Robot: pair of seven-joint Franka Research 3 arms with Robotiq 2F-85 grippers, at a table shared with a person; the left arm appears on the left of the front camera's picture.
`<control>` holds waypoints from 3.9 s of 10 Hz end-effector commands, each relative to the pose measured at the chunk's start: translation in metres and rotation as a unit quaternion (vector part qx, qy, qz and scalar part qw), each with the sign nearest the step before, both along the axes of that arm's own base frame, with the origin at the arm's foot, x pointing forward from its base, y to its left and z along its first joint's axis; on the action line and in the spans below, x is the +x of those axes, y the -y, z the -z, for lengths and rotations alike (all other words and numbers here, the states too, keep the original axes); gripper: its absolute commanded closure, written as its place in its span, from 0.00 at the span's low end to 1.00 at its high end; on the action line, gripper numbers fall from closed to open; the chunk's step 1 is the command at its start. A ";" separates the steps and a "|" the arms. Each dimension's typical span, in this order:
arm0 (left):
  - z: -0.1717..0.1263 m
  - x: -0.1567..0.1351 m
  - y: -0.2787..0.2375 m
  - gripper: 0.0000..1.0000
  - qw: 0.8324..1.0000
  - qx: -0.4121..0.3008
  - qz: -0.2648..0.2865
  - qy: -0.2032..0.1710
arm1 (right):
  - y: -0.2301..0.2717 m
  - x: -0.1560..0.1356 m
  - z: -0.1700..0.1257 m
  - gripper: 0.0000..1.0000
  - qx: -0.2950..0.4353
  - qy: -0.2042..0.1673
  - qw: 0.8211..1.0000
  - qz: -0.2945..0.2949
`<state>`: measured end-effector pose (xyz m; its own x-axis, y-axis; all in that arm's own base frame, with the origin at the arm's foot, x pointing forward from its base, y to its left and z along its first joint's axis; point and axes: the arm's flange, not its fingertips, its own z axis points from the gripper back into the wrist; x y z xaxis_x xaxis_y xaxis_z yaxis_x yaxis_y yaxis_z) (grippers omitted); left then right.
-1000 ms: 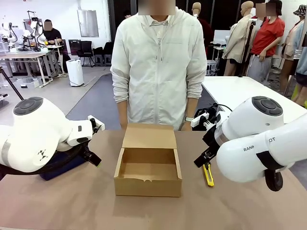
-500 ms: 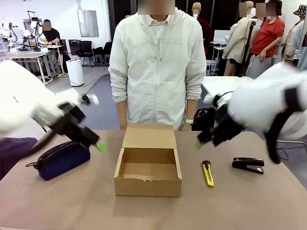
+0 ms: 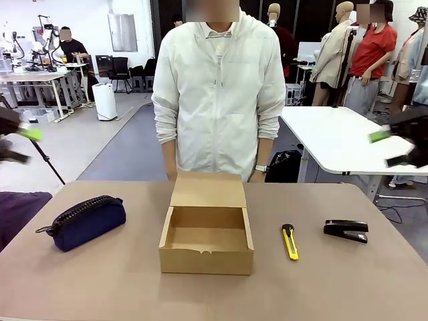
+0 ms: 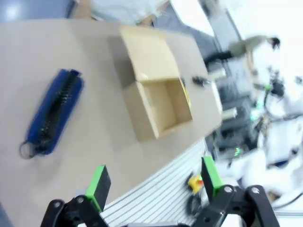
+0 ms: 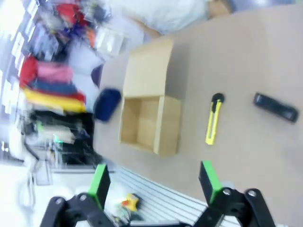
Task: Pack the items into the box.
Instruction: Pick up the item specified by the human and place it in the Mailer Box.
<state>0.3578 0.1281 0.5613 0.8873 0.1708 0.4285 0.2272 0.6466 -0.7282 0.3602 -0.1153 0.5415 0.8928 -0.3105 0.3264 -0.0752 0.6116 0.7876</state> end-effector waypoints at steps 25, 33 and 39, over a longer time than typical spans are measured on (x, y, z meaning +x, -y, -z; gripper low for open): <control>0.055 0.112 0.110 0.00 0.910 0.390 0.078 -0.118 | 0.103 -0.048 0.047 0.00 0.133 0.003 0.978 0.160; 0.145 0.163 0.141 0.00 0.893 0.433 0.041 -0.116 | 0.103 -0.048 0.047 0.00 0.133 0.003 0.978 0.160; 0.154 0.153 0.145 0.00 0.838 0.454 0.289 0.093 | 0.103 -0.048 0.047 0.00 0.133 0.003 0.978 0.160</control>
